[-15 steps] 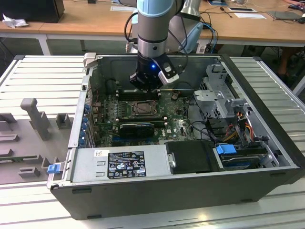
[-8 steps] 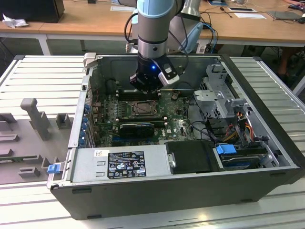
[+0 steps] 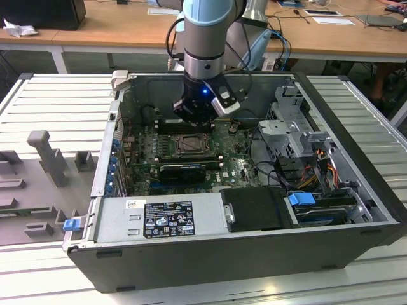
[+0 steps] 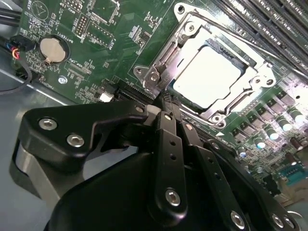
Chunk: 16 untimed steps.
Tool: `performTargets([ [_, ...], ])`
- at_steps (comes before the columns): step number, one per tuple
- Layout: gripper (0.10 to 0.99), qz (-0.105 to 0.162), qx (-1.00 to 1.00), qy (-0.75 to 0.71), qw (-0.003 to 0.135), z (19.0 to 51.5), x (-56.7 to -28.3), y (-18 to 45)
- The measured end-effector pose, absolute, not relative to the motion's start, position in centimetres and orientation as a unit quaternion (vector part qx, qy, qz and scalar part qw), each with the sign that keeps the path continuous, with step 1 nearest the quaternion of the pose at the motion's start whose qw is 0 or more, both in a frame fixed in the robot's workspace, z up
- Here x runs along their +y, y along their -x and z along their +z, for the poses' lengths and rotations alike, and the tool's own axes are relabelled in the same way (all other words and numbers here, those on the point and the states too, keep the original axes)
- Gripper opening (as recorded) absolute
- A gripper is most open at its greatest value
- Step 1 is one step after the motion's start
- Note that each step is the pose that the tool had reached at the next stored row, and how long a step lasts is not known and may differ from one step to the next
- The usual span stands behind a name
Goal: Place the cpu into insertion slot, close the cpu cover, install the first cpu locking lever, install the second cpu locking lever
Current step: 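Install the second cpu locking lever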
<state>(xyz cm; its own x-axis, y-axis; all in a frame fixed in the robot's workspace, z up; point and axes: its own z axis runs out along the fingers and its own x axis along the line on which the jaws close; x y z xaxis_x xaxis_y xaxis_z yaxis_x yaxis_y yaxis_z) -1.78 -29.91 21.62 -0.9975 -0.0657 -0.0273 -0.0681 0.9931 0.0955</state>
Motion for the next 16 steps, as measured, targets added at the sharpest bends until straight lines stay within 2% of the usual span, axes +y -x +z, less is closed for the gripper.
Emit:
performTargets([
  [5, 0.106, 0.048, 0.998, 0.034, 0.012, 24.0, -29.9, 1.8],
  [16, 0.106, 0.048, 0.998, 0.034, 0.012, 24.1, -33.5, 1.8],
])
